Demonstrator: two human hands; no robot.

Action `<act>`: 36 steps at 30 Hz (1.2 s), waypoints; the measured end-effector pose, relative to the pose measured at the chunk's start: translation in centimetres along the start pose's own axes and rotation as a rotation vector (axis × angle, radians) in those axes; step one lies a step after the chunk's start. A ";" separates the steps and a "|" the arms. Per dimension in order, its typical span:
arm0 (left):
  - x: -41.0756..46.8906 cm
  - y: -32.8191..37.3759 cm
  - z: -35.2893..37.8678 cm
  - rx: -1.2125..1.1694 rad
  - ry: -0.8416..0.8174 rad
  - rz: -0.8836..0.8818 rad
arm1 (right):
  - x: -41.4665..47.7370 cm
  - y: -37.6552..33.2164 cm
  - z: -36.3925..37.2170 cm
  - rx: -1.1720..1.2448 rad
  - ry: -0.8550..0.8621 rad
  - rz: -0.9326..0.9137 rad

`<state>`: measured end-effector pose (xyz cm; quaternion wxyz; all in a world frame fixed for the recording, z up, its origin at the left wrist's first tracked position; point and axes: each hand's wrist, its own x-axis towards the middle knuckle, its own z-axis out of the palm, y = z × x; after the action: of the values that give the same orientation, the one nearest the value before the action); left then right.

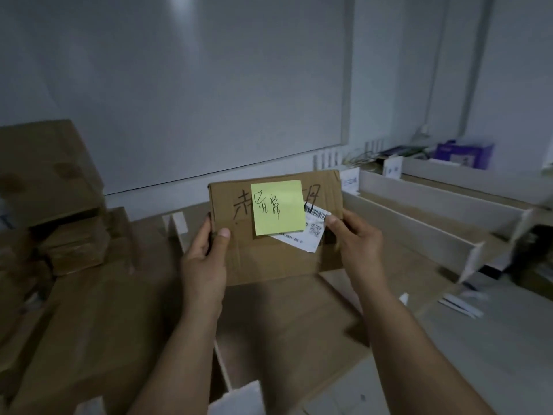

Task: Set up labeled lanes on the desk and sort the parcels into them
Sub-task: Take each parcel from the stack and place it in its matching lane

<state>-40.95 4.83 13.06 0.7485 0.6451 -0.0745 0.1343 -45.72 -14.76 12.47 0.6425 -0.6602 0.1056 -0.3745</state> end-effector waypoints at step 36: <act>-6.3 -15.0 73.9 -0.162 -0.545 -0.194 | 36.7 10.7 -57.5 -0.288 0.591 0.048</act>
<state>-37.91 -70.60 8.62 0.7593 0.5996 -0.2212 -0.1225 -52.67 -83.39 9.64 0.4927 -0.6044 0.3547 -0.5159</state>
